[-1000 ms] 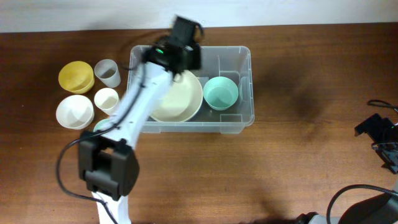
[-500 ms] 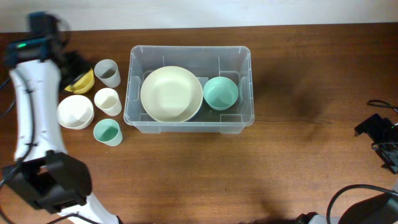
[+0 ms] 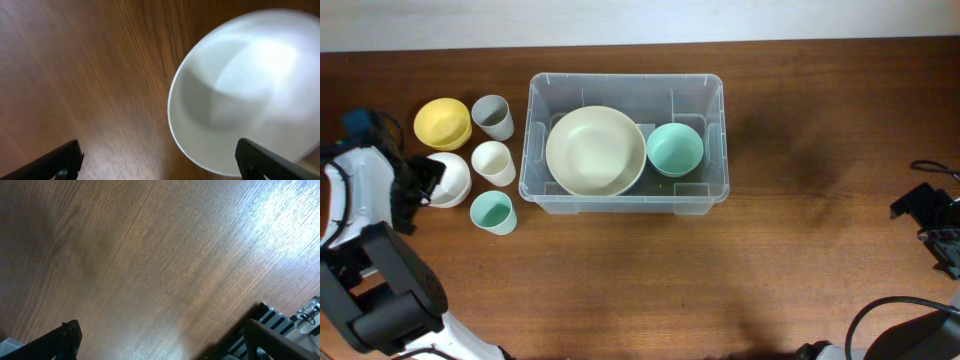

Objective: Pack container
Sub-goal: 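Move the left gripper to the white bowl and grasp its rim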

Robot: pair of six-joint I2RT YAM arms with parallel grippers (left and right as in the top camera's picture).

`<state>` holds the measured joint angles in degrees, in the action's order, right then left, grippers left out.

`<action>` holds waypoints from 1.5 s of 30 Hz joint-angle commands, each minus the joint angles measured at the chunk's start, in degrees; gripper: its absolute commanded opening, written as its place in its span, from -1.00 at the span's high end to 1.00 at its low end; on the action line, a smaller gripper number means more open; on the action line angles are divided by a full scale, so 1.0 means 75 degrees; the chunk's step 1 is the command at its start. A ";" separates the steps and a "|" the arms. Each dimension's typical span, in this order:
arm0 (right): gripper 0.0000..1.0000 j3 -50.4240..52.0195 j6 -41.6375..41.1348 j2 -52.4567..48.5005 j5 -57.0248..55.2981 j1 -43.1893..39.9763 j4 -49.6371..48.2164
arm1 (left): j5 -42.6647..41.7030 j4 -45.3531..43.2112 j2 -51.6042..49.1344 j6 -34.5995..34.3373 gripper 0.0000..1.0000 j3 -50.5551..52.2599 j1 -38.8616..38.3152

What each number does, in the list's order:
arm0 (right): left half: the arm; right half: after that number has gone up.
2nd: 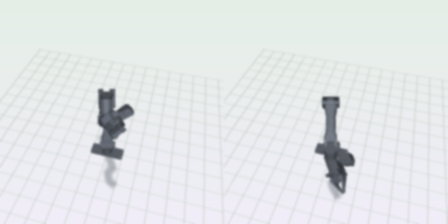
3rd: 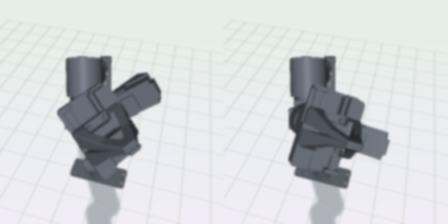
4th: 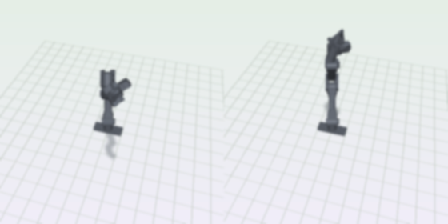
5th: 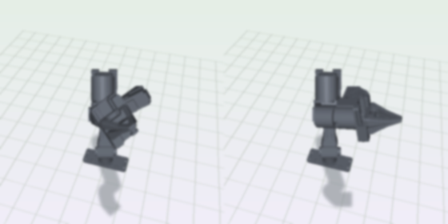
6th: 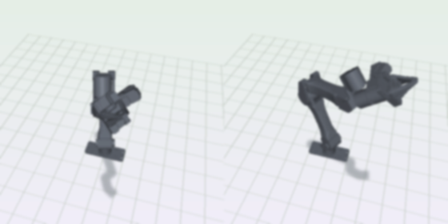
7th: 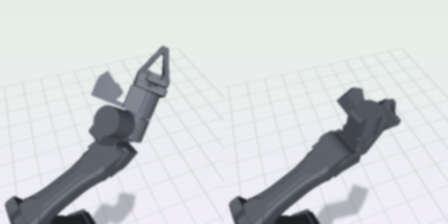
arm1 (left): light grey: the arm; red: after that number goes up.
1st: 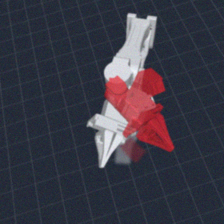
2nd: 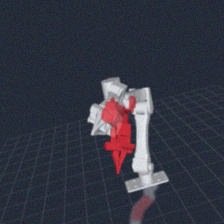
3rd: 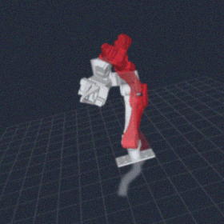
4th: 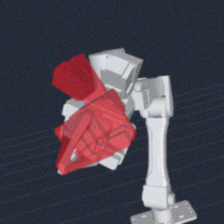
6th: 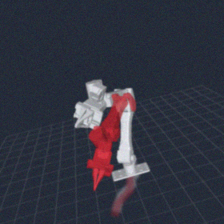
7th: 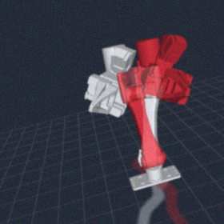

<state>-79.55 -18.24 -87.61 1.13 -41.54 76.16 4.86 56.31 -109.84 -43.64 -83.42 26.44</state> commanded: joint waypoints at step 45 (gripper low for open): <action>-0.98 0.0020 -0.0090 -0.0041 -0.0009 -0.0015 -0.0020 | 0.0149 -0.0950 0.0525 -0.0055 0.98 0.1023 0.1539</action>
<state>-79.55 -18.24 -87.61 1.15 -41.54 76.16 3.42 48.05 -109.14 -44.60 -75.53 33.82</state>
